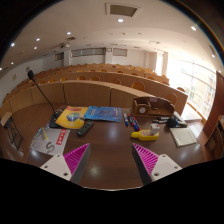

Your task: Unplug charger

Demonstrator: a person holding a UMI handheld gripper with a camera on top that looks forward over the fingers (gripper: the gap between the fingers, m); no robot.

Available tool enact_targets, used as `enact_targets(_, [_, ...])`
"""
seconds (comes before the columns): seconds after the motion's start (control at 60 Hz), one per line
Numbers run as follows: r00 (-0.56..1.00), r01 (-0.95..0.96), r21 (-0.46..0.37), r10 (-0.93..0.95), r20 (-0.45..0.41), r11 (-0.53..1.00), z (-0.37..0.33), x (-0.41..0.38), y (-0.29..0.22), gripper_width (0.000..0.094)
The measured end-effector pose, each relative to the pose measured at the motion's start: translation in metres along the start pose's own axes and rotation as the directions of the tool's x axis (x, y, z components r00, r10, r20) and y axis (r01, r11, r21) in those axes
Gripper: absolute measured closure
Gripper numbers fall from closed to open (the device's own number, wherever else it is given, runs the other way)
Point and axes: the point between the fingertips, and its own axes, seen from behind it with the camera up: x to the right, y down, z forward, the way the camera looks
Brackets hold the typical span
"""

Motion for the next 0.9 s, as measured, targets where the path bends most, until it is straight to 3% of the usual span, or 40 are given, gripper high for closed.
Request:
enact_targets(0.25, [1.0, 0.003, -0.076, -0.002, 0.012, 0.997, 0.02, 0.033, 0.047, 0.0086])
enact_targets(0.5, [0.999, -0.02, -0.155, 0.015, -0.033, 0.988, 0.077, 0.125, 0.088, 0.0085])
enact_targets(0.667, [0.996, -0.039, -0.126, 0.029, -0.08, 0.991, 0.138, 0.199, 0.079, 0.0079])
enact_targets(0.9, [0.997, -0.062, -0.013, 0.061, -0.053, 0.998, 0.239, 0.252, 0.03, 0.0099])
